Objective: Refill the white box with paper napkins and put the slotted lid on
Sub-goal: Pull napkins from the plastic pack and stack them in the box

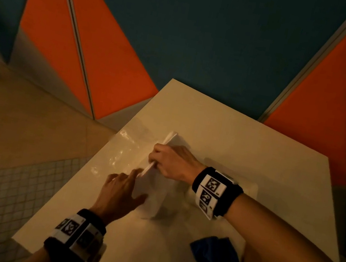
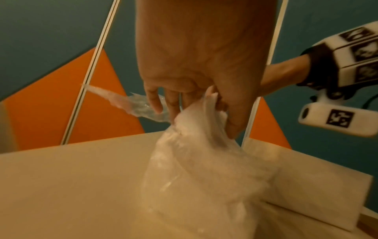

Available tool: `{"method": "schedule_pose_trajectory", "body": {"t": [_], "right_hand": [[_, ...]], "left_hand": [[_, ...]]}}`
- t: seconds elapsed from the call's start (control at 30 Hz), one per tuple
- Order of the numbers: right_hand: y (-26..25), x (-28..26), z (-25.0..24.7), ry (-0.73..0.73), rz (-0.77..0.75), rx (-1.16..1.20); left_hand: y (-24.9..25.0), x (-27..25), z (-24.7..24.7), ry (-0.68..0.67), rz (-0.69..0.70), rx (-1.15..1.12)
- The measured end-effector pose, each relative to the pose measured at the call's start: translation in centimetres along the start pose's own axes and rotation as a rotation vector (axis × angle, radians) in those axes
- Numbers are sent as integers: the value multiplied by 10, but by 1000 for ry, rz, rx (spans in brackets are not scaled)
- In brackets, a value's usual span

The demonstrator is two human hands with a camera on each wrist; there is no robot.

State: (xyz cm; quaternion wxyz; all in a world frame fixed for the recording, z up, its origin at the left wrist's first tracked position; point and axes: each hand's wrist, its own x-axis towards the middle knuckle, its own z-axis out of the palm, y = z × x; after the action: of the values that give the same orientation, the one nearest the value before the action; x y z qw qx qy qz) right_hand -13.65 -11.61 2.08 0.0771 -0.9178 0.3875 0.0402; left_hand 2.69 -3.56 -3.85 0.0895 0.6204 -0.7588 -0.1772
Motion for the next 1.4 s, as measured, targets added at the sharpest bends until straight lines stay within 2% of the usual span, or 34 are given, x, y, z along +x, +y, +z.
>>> {"method": "schedule_pose_trajectory", "body": {"t": [0.1,0.2,0.27,0.33,0.43,0.53,0.67,0.77,0.87,1.0,1.1,1.17,1.27,1.4], "right_hand": [[9,-11,-14,146,67,-34],[30,-20,-23,205,294,-15],[41,-25,-21,235,432,189],[42,-24,-9,297,494,486],[36,-19,18,315,638,789],[31,-11,40,304,738,931],[30,-9,34,478,831,1021],[34,-22,14,616,801,1090],[41,-58,-7,745,812,1053],[61,-124,-9,806,1035,971],[75,-161,12,747,1226,935],[81,-175,30,711,1309,896],[85,-183,44,645,1357,829],[89,-179,51,565,1339,727]], "left_hand": [[-8,-8,-1,174,73,-207],[-9,-17,-5,387,113,-336],[-7,-21,-7,503,99,-360],[-5,-23,-5,537,51,-415],[-3,-20,7,472,-59,-545],[-3,-13,18,411,-141,-585],[0,-9,11,402,-255,-587],[10,-9,-13,430,-250,-640],[28,2,-40,416,-166,-688],[71,31,-51,304,94,-642],[102,59,-32,146,276,-429],[119,74,-13,2,316,-259],[137,88,12,-154,338,-51],[148,100,29,-201,419,266]]}}
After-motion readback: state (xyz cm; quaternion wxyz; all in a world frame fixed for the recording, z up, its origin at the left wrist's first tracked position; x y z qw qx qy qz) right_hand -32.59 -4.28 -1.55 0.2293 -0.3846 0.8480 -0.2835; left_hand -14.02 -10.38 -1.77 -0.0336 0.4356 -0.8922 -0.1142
